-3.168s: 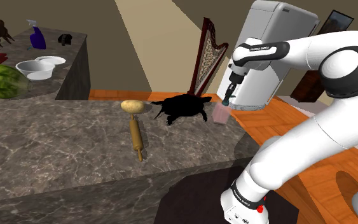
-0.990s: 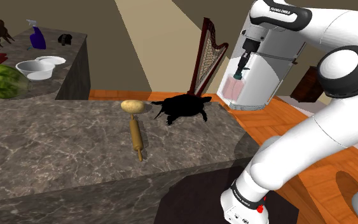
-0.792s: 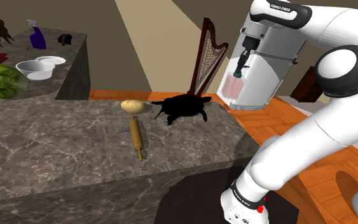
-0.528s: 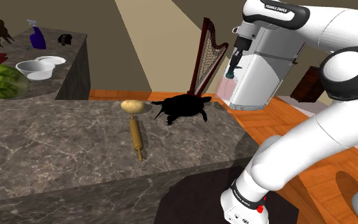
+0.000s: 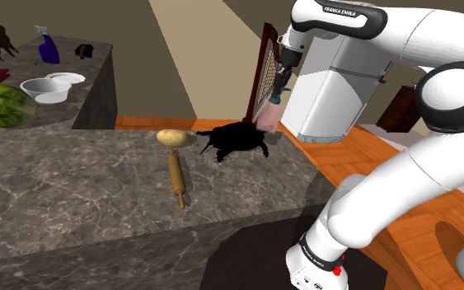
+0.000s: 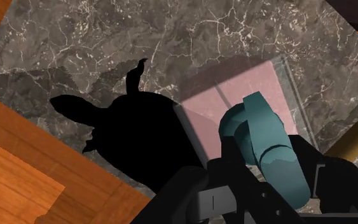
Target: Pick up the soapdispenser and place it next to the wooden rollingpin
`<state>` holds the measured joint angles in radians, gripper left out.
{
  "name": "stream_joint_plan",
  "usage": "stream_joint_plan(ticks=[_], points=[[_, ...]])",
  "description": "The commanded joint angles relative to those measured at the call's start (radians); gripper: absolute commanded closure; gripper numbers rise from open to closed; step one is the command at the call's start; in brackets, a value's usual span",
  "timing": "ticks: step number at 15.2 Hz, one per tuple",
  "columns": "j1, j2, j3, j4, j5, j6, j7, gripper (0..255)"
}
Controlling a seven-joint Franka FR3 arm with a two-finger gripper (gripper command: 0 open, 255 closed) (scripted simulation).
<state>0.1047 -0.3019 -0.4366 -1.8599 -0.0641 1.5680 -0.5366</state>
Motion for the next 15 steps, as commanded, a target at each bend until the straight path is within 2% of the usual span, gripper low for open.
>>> stream_joint_plan(ticks=[1, 8, 15], points=[[0.016, 0.011, 0.026, -0.013, 0.012, 0.023, 0.042, 255], [0.078, 0.084, 0.110, -0.006, 0.059, 0.087, 0.179, 255], [0.139, 0.201, 0.182, 0.060, 0.103, 0.138, 0.300, 255]])
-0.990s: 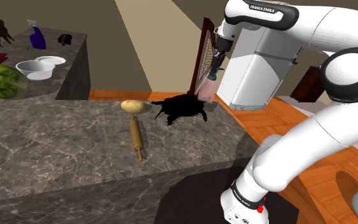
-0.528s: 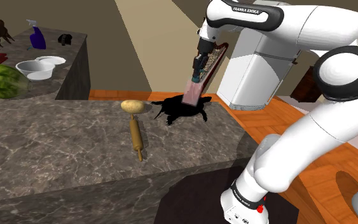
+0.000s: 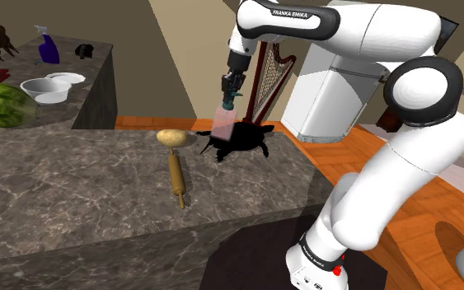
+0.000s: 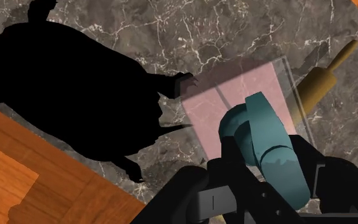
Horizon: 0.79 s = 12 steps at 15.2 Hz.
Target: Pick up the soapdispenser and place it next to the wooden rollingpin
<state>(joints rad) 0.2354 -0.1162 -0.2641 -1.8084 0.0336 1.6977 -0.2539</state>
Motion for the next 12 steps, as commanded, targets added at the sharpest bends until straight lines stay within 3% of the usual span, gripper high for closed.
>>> stream_joint_plan(ticks=[1, 12], points=[[0.017, 0.036, 0.019, 0.023, 0.011, 0.014, 0.033, 255], [0.103, 0.306, 0.103, 0.277, 0.060, 0.036, 0.199, 255]])
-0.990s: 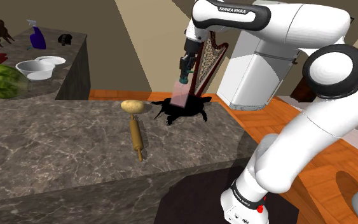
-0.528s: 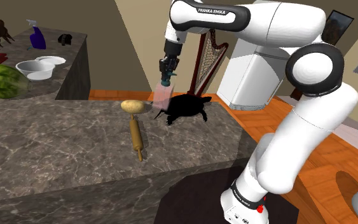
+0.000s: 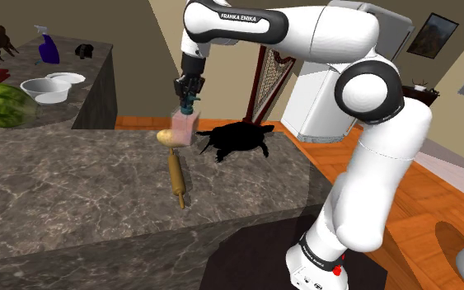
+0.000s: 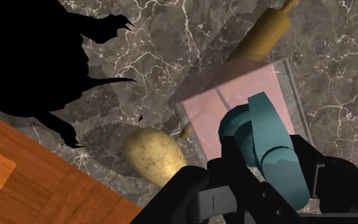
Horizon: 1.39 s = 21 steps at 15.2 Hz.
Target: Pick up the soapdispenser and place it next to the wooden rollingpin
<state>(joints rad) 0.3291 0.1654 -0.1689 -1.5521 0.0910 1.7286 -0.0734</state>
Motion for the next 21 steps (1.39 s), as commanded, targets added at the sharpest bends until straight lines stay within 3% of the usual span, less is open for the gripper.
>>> stream_joint_plan(ticks=[1, 7, 12, 21], points=[[0.017, 0.054, 0.014, 0.054, 0.006, 0.002, 0.032, 255], [0.056, 0.259, 0.046, 0.309, 0.021, -0.044, 0.114, 255], [0.079, 0.489, 0.067, 0.644, 0.030, -0.144, 0.180, 255], [0.090, 0.448, 0.066, 0.454, 0.029, 0.005, 0.169, 255]])
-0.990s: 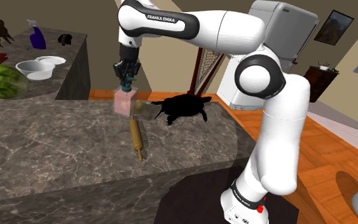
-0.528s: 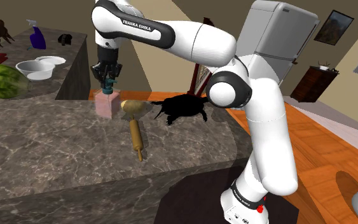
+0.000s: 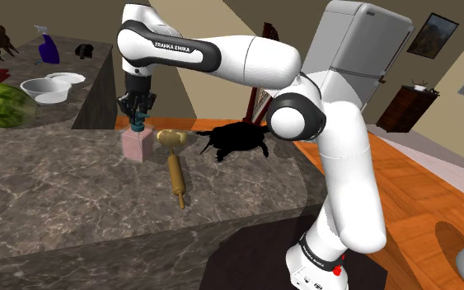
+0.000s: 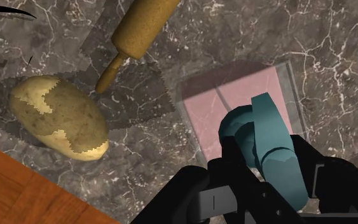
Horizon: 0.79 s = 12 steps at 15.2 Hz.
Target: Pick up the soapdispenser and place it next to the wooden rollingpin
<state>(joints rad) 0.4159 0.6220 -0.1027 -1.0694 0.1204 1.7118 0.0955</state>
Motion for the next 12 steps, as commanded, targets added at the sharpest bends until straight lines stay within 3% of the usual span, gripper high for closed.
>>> stream_joint_plan(ticks=[1, 12], points=[[0.003, -0.010, 0.000, -0.045, 0.000, 0.036, -0.001, 255], [0.009, -0.007, 0.001, -0.181, 0.003, 0.174, -0.012, 255]])
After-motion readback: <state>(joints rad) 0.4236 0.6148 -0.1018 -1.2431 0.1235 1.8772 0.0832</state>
